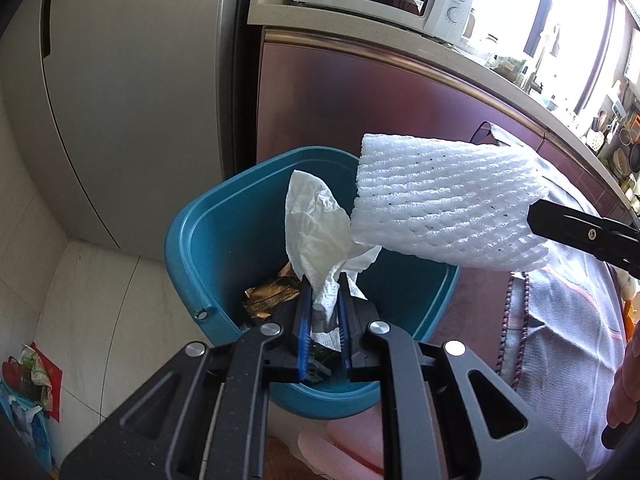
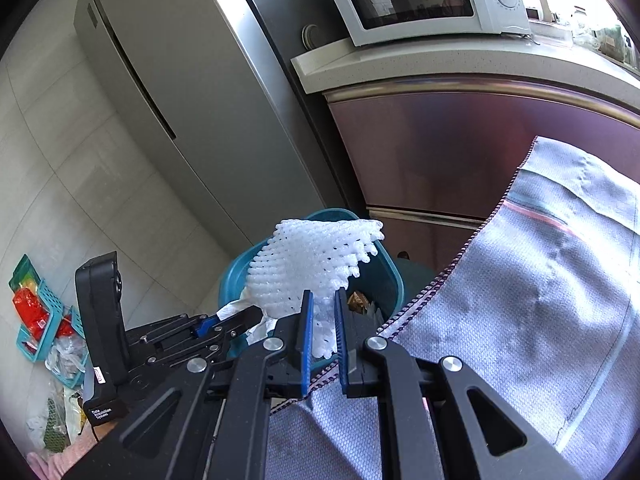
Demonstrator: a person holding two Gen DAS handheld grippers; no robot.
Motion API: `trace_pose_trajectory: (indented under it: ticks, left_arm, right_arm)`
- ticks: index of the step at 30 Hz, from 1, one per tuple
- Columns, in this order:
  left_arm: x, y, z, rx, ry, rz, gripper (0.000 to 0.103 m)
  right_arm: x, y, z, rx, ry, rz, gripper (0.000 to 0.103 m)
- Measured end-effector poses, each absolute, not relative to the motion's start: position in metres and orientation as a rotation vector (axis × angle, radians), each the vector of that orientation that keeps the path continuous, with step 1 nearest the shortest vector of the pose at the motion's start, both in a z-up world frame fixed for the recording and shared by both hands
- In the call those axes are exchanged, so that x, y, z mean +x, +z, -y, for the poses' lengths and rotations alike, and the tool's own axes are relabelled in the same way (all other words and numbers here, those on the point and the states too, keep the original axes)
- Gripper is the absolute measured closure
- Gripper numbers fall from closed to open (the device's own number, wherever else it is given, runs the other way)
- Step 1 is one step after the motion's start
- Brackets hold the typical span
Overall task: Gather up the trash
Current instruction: 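Carry the tissue with the left gripper while the right carries the foam net to the teal bin, then open both grippers above the teal bin to drop tissue and foam net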
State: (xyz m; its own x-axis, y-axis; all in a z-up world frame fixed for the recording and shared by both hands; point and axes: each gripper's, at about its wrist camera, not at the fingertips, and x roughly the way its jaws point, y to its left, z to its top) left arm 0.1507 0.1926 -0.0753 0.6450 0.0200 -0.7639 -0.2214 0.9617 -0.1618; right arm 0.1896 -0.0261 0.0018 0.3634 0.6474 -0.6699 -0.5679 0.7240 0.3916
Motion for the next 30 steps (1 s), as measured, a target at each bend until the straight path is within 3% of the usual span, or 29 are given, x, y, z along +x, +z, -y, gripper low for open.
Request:
trace_pose_trajectory:
  ticks: [10,17,30]
  left_arm:
    - [0.166,-0.098,-0.200,-0.277,0.147,-0.900,0.089]
    - [0.178,-0.113,-0.216,-0.341,0.140,-0.927,0.072]
    - [0.165,-0.098,-0.211,-0.327,0.135,-0.864,0.064]
  right_arm:
    - [0.205,-0.009,-0.003,0.029,0.771,-0.956,0.093]
    - [0.214,-0.020,-0.026,-0.025,0.750,-1.025,0.091]
    - [0.212,-0.030,-0.016,-0.007,0.754,-1.044,0.087]
